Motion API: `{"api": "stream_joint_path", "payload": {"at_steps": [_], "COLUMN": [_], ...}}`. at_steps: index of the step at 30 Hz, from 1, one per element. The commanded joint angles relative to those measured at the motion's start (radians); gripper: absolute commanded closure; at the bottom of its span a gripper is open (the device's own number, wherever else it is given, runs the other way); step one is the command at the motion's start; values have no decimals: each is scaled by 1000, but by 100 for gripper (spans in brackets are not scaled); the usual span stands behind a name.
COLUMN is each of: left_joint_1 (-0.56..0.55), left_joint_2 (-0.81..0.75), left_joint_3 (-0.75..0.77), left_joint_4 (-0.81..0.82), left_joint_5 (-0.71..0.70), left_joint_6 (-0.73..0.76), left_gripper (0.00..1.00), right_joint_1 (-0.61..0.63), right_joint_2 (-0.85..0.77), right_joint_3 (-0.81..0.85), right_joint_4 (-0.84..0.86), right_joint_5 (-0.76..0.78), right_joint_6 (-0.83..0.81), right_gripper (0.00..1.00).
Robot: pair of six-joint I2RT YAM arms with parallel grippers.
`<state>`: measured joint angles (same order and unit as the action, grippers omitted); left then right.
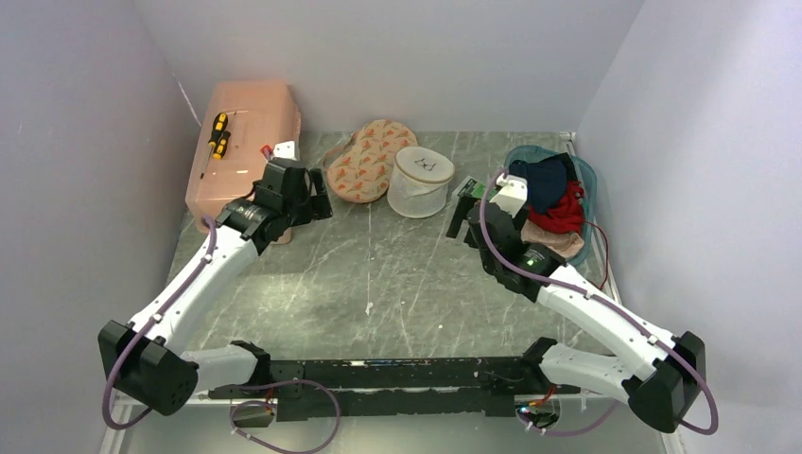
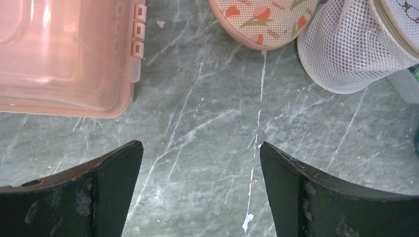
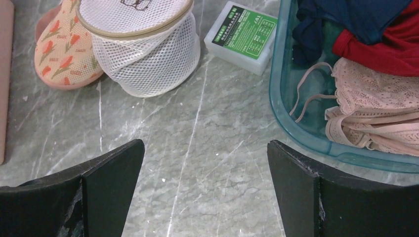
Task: Unzip the laundry bag and remove the bra
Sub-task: Pick up the laundry bag at the center of the board.
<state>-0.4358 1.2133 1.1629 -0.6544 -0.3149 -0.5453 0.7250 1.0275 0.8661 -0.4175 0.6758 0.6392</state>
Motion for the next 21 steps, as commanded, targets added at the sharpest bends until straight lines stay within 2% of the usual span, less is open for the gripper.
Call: {"api": "stream_joint_path", "payload": {"at_steps": [1, 4, 7, 9, 11, 14, 21], "left_joint_1": [-7, -7, -8, -7, -7, -7, -11], "left_joint_2": [-39, -91, -142, -168, -184, -197, -230], "left_joint_3": [13, -44, -87, -108, -123, -132, -144], "left_joint_4": [21, 93, 148, 181, 200, 212, 214], "left_joint_5": [25, 127, 209, 239, 261, 263, 250], "left_joint_6": [45, 130, 177, 184, 185, 176, 168], "left_gripper": [6, 6, 6, 6, 6, 6, 6], "right_joint_1": [-1, -2, -5, -10, -26, -91, -266], "right_joint_2": [-35, -114, -174, -186, -183, -125, 80], "right_joint_3": [14, -55, -117, -145, -150, -93, -41], "right_joint_4": [68, 141, 223, 284, 324, 323, 481], "right_joint_5": [5, -62, -44, -7, -42, -178, -486], "right_joint_6": [-79, -190, -193, -180, -191, -183, -74], "right_gripper": [0, 0, 1, 6, 10, 10, 17]}}
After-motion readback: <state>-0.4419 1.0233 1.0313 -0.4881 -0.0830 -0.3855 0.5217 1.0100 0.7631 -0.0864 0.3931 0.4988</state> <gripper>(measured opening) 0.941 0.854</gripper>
